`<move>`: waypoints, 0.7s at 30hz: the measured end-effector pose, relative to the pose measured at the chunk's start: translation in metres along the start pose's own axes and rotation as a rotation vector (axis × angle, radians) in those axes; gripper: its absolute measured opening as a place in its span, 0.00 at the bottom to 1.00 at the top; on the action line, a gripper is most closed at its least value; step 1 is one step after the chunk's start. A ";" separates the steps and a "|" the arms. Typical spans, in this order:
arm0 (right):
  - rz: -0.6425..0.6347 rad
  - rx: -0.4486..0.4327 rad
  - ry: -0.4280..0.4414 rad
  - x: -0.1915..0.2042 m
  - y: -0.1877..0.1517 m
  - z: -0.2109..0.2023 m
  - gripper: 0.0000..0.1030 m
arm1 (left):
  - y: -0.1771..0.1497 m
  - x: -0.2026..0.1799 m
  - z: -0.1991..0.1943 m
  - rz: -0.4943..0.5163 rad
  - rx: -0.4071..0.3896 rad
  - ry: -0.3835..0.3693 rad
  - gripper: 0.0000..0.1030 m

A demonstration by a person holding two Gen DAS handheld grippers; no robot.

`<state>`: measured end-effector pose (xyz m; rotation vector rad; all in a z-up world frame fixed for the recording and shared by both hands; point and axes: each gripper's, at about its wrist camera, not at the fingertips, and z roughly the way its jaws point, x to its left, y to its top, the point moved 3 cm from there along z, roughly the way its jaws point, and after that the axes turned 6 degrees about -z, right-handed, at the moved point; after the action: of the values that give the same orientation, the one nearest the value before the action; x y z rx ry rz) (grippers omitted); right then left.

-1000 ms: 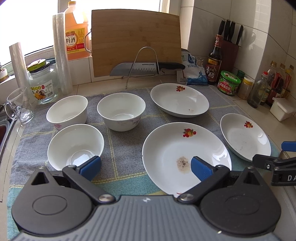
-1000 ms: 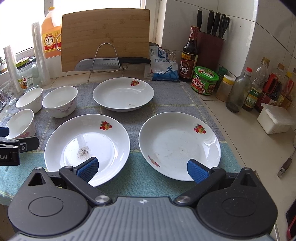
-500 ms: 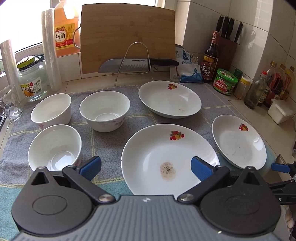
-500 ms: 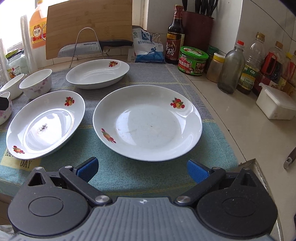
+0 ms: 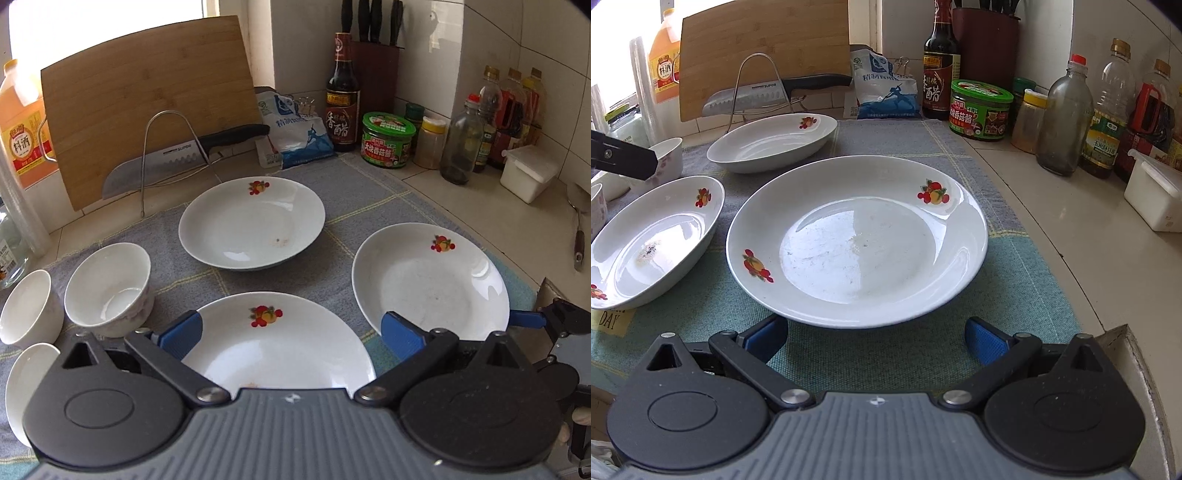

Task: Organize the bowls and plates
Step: 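Lift the stained plate with the left tool and carry it toward the green jar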

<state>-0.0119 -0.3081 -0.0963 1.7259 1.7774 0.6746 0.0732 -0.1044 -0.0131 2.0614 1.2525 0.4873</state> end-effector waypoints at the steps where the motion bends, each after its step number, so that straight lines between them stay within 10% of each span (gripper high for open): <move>1: -0.021 -0.011 -0.001 0.000 0.000 0.002 1.00 | 0.004 -0.004 0.002 0.012 -0.002 -0.004 0.99; 21: -0.191 -0.168 0.157 -0.016 -0.010 0.006 1.00 | 0.048 -0.075 0.109 0.222 0.194 -0.228 0.88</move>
<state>-0.0152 -0.3252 -0.1067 1.4053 1.9028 0.8682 0.1349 -0.2237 -0.0544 2.3582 0.9748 0.2262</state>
